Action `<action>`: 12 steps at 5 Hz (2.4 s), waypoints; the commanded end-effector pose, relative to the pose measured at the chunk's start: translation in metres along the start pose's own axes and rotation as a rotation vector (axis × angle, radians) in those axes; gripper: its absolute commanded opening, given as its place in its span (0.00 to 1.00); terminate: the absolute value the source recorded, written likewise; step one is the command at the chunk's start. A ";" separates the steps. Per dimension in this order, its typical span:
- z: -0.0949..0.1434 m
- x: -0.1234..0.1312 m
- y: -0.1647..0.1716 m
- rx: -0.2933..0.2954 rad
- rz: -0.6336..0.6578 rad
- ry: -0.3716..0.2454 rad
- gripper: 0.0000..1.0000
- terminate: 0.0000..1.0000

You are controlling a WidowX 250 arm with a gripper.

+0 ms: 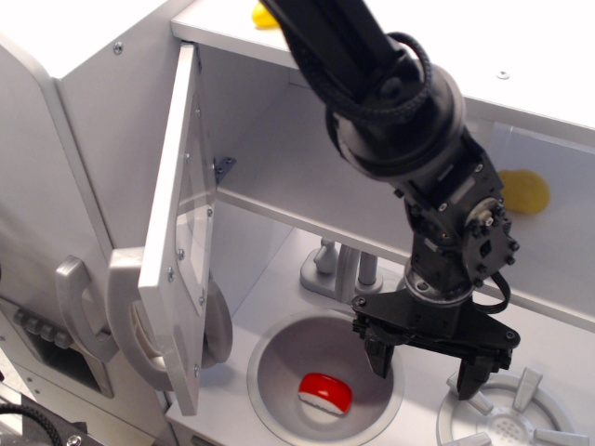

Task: Close microwave

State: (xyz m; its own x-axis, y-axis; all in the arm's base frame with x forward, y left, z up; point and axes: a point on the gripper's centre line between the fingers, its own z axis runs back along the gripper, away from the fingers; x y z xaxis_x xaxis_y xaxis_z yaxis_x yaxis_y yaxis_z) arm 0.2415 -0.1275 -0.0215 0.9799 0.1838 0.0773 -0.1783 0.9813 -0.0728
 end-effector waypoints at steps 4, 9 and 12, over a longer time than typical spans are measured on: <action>0.104 0.010 0.010 -0.102 0.074 -0.093 1.00 0.00; 0.214 -0.004 0.101 -0.180 0.243 -0.171 1.00 0.00; 0.191 -0.015 0.163 -0.082 0.267 -0.106 1.00 0.00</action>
State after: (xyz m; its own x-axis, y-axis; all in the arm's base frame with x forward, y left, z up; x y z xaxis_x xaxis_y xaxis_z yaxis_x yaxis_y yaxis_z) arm 0.1821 0.0376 0.1505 0.8851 0.4467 0.1305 -0.4213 0.8883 -0.1826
